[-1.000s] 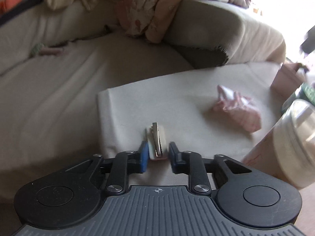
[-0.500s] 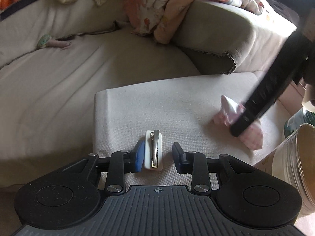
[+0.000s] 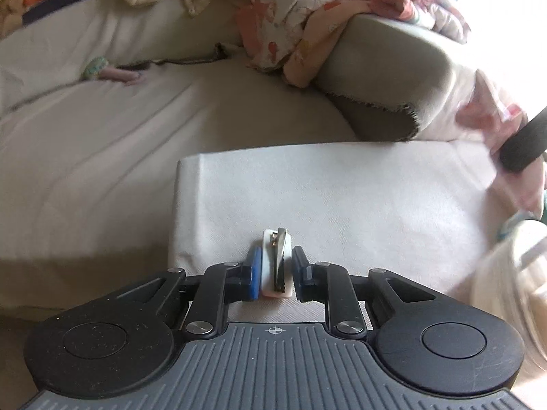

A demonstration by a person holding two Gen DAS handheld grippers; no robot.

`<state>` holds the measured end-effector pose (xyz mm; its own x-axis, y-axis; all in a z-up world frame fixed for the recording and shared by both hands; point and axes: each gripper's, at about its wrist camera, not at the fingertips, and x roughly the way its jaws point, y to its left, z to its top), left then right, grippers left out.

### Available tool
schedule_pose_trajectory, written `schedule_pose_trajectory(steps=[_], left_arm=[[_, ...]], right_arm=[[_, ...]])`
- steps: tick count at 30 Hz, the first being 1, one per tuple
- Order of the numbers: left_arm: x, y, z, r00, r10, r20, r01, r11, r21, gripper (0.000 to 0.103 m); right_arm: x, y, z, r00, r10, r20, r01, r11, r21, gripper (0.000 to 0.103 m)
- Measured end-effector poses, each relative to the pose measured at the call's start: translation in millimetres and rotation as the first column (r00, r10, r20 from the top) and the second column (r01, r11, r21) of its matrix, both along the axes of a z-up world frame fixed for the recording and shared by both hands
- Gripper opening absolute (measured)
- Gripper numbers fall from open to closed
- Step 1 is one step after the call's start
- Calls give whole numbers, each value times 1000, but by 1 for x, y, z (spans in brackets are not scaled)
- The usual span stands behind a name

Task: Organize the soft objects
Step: 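Carry the hair clip and the pink cloth over the pink box with both grippers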

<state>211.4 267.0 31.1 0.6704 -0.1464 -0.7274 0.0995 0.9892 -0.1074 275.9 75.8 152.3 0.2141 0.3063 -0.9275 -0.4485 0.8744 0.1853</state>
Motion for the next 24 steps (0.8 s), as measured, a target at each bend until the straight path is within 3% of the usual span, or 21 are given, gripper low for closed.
schedule_pose_trajectory(steps=[4,8,13,17,21,24], left_arm=[[-29,10,23,999,-13,37,15,998,-53,22],[-72,12,73,990,-24,138,35,996,-77,22],[-118,-4,149,955,-47,294,84,990,-114,22],[-121,-35,193,919,-80,385,164,968,-190,22],[-98,-93,207,896,-179,406,291,927,-234,22],[-70,-146,194,889,-260,376,370,893,-257,22]], right_arm=[[-25,-10,37,996,32,80,-34,999,29,6],[-56,-35,79,981,57,188,-72,995,71,6],[-95,-85,128,947,39,318,-83,988,128,6],[-110,-138,156,917,-49,396,-26,983,181,6],[-107,-192,153,906,-144,397,62,975,212,6],[-95,-225,119,925,-207,319,140,965,221,6]])
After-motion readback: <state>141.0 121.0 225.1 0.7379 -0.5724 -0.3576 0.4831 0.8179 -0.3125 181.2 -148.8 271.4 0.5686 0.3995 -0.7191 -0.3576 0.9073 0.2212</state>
